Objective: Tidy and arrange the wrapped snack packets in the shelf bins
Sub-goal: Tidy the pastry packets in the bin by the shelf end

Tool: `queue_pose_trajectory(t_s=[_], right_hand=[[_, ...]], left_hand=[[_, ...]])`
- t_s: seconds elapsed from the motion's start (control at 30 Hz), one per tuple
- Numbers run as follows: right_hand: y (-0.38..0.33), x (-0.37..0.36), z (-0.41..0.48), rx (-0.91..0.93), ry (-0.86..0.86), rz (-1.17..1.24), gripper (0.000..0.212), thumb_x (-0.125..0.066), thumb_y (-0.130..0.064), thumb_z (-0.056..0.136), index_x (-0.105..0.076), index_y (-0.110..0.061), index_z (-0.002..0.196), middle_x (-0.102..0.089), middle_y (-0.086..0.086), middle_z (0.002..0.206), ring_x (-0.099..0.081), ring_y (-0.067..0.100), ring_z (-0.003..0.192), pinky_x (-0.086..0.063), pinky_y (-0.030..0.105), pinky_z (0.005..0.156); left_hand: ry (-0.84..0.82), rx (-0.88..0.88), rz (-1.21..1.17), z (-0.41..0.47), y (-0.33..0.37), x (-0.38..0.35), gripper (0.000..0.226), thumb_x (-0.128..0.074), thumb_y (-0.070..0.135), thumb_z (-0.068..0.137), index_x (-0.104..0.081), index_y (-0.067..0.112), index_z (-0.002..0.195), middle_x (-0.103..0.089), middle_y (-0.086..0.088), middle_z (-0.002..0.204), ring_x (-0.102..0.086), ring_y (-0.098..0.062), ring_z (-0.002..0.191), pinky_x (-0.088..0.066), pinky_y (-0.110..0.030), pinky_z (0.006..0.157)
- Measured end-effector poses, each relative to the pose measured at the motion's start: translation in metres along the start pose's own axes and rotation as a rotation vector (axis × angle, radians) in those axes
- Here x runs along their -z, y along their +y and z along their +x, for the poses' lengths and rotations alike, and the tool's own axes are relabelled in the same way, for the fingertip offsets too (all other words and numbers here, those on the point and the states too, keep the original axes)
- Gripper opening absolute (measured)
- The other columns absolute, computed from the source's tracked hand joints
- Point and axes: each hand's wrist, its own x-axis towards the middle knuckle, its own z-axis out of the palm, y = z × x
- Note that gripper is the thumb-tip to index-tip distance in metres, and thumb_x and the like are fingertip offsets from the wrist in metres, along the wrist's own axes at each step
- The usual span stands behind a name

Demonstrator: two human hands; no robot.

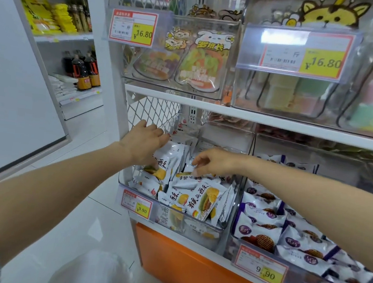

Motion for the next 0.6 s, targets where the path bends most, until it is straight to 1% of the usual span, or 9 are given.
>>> queue_pose_trajectory(t_s=[0.07, 0.13, 0.23, 0.33, 0.4, 0.47, 0.5, 0.53, 0.6], right_hand=[[0.000, -0.003, 0.007, -0.045, -0.076, -0.014, 0.057, -0.069, -0.039, 0.083, -0.048, -0.017, 0.132, -0.051, -0.005, 0.121, -0.051, 0.017, 0.110, -0.042, 0.030, 0.098], [0.001, -0.006, 0.011, -0.075, -0.104, -0.016, 0.063, -0.073, -0.038, 0.080, -0.046, -0.017, 0.134, -0.049, 0.000, 0.132, -0.050, 0.021, 0.118, -0.042, 0.036, 0.103], [-0.001, -0.006, 0.012, -0.098, -0.146, -0.023, 0.072, -0.074, -0.034, 0.079, -0.041, -0.013, 0.139, -0.042, 0.001, 0.142, -0.043, 0.020, 0.128, -0.037, 0.031, 0.106], [-0.004, -0.006, 0.012, -0.128, -0.146, -0.078, 0.070, -0.076, -0.037, 0.077, -0.048, -0.008, 0.135, -0.047, 0.005, 0.139, -0.048, 0.022, 0.120, -0.040, 0.033, 0.104], [-0.005, -0.006, 0.011, -0.144, -0.123, -0.095, 0.072, -0.076, -0.037, 0.077, -0.049, 0.000, 0.132, -0.049, 0.016, 0.135, -0.051, 0.031, 0.118, -0.040, 0.037, 0.104], [-0.005, -0.006, 0.008, -0.140, -0.115, -0.094, 0.070, -0.074, -0.034, 0.078, -0.046, 0.003, 0.131, -0.050, 0.021, 0.132, -0.055, 0.032, 0.109, -0.044, 0.034, 0.095], [-0.006, -0.004, 0.006, -0.130, -0.118, -0.090, 0.065, -0.073, -0.032, 0.079, -0.047, 0.000, 0.129, -0.054, 0.019, 0.125, -0.055, 0.025, 0.096, -0.046, 0.029, 0.082], [-0.007, -0.003, 0.003, -0.123, -0.120, -0.082, 0.059, -0.072, -0.031, 0.080, -0.046, -0.004, 0.126, -0.055, 0.013, 0.116, -0.051, 0.017, 0.085, -0.044, 0.025, 0.070], [-0.008, 0.001, -0.002, -0.109, -0.102, -0.057, 0.054, -0.071, -0.027, 0.082, -0.042, -0.009, 0.123, -0.050, 0.002, 0.102, -0.043, 0.011, 0.077, -0.036, 0.022, 0.059]], left_hand=[[0.011, 0.005, -0.017, -0.001, -0.001, -0.003, 0.057, -0.058, 0.060, 0.079, -0.045, 0.020, 0.117, -0.053, -0.001, 0.117, -0.047, -0.021, 0.111, -0.033, -0.034, 0.092], [0.019, 0.004, -0.028, -0.002, -0.001, -0.005, 0.054, -0.057, 0.060, 0.080, -0.046, 0.021, 0.116, -0.052, -0.001, 0.116, -0.047, -0.021, 0.111, -0.033, -0.033, 0.090], [0.033, -0.002, -0.030, -0.003, 0.000, -0.007, 0.054, -0.055, 0.061, 0.081, -0.047, 0.021, 0.116, -0.052, -0.001, 0.116, -0.047, -0.021, 0.111, -0.034, -0.034, 0.091], [0.040, 0.008, -0.031, -0.005, -0.001, -0.010, 0.057, -0.053, 0.063, 0.081, -0.045, 0.021, 0.118, -0.050, -0.002, 0.118, -0.045, -0.021, 0.113, -0.033, -0.034, 0.092], [0.057, 0.015, -0.027, -0.006, 0.000, -0.010, 0.059, -0.052, 0.064, 0.081, -0.044, 0.022, 0.120, -0.049, -0.002, 0.120, -0.044, -0.021, 0.114, -0.033, -0.034, 0.092], [0.065, 0.016, -0.008, -0.007, 0.002, -0.010, 0.059, -0.052, 0.063, 0.082, -0.043, 0.021, 0.123, -0.048, -0.002, 0.121, -0.043, -0.022, 0.115, -0.033, -0.034, 0.093], [0.065, 0.018, -0.007, -0.007, 0.002, -0.010, 0.059, -0.052, 0.062, 0.082, -0.043, 0.021, 0.123, -0.048, -0.003, 0.122, -0.043, -0.022, 0.115, -0.033, -0.034, 0.093], [0.063, 0.023, -0.019, -0.007, 0.003, -0.010, 0.058, -0.052, 0.061, 0.083, -0.044, 0.021, 0.123, -0.049, -0.002, 0.122, -0.044, -0.022, 0.115, -0.034, -0.034, 0.093], [0.063, 0.038, -0.058, -0.007, 0.003, -0.010, 0.055, -0.054, 0.060, 0.082, -0.046, 0.021, 0.121, -0.050, -0.002, 0.121, -0.045, -0.021, 0.114, -0.035, -0.033, 0.092]])
